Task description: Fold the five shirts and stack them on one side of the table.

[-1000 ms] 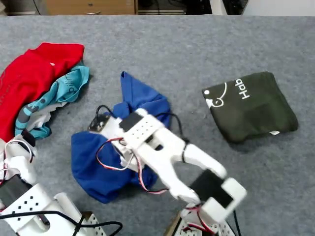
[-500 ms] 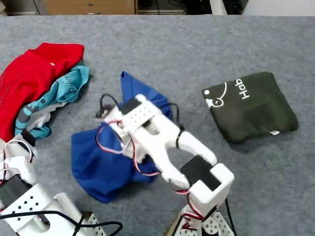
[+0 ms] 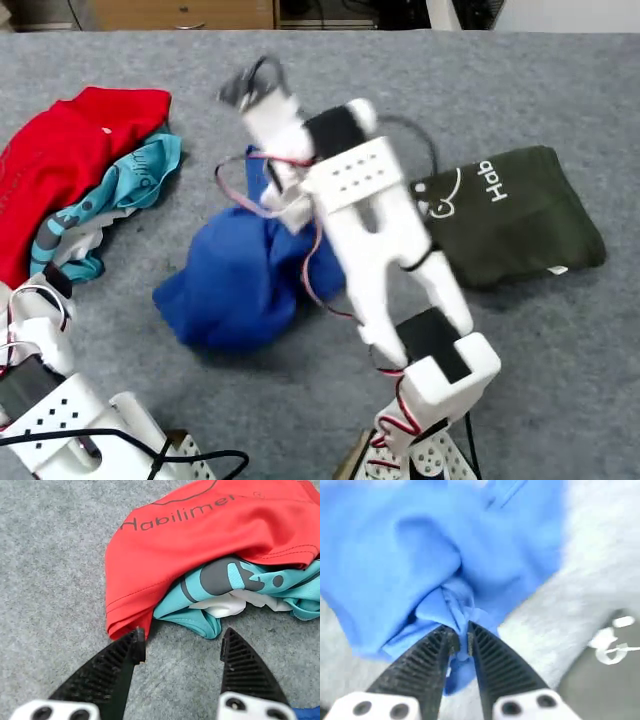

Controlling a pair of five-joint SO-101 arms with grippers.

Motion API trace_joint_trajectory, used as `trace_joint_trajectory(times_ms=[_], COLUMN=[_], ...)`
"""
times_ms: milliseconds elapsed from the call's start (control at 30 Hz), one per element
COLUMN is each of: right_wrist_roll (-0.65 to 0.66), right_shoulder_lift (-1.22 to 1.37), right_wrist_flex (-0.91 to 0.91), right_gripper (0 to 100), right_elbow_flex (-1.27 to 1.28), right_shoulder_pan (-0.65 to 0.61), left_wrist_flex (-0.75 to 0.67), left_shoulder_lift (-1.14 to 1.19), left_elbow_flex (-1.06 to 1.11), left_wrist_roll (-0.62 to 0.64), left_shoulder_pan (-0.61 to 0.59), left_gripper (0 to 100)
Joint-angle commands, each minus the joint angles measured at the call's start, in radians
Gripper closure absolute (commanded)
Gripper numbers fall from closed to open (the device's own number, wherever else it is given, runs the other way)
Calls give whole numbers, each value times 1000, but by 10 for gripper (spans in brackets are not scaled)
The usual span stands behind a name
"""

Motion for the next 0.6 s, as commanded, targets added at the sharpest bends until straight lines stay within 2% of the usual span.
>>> trace_joint_trajectory(times_ms=[0,133,267,567], right_wrist_roll=[-14,-14,-11,-9], right_shoulder_lift=[-74,-68,-70,-76], right_wrist_flex=[18,5,-83,-285], right_gripper=[994,994,994,994], right_elbow_flex=[-297,-581,-816,-1087], right_shoulder_pan=[61,87,102,102], left_wrist_flex=[-8,-5,-2,0], left_shoulder_lift=[1,1,1,1], left_elbow_flex=[-5,-12,-12,-14], left_wrist_roll=[0,0,5,5], left_shoulder_pan=[12,29,77,204], left_gripper=[747,747,747,747])
